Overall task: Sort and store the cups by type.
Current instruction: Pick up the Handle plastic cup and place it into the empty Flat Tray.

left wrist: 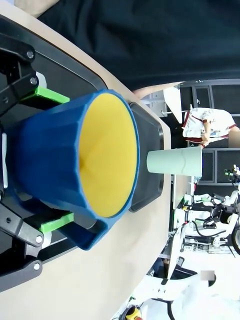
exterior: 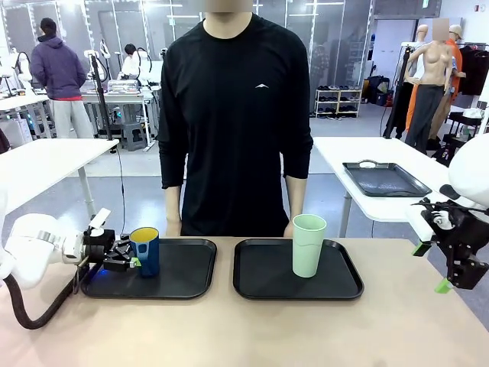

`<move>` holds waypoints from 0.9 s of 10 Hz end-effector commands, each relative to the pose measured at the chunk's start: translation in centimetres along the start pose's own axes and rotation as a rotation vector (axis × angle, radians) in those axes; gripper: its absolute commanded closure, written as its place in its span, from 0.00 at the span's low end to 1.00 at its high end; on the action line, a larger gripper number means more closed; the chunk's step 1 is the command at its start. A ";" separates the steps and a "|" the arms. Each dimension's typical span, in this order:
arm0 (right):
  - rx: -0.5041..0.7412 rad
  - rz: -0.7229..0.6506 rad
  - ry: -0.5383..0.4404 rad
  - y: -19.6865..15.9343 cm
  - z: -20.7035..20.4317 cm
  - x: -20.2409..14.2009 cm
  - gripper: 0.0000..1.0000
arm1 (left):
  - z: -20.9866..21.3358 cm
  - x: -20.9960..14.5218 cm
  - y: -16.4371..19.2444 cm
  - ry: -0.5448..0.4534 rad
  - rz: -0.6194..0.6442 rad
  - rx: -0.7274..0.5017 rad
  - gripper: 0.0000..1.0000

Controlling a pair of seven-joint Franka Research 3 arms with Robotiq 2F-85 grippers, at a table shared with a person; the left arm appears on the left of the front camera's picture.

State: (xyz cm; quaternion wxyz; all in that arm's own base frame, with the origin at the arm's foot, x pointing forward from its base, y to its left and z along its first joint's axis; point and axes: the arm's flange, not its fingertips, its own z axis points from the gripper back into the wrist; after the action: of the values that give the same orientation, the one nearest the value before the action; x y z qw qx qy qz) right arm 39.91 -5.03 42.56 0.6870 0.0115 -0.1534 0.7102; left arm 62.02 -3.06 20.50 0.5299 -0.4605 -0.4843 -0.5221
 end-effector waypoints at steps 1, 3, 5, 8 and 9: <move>-0.004 -0.007 0.012 -0.2 -0.1 0.0 0.00 | 0.3 -0.9 0.4 -0.021 0.000 -0.010 0.00; -0.004 -0.007 0.012 -0.2 -0.1 0.0 0.00 | 1.2 -1.0 0.5 -0.013 -0.004 0.050 0.00; -0.004 -0.007 0.012 -0.2 -0.1 0.0 0.00 | 2.4 -0.6 0.0 -0.016 -0.010 0.056 0.00; -0.004 -0.007 0.012 -0.2 -0.1 0.0 0.00 | 5.3 0.2 -1.3 0.016 -0.003 0.103 0.00; -0.004 -0.007 0.012 -0.2 -0.1 0.0 0.00 | 6.6 0.7 -1.7 0.031 -0.011 0.128 0.00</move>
State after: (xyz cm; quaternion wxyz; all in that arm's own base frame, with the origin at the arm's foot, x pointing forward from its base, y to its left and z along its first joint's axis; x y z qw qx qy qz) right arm 39.91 -5.03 42.56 0.6870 0.0116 -0.1534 0.7102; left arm 61.50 2.83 21.05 0.5581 -0.4321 -0.5029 -0.4989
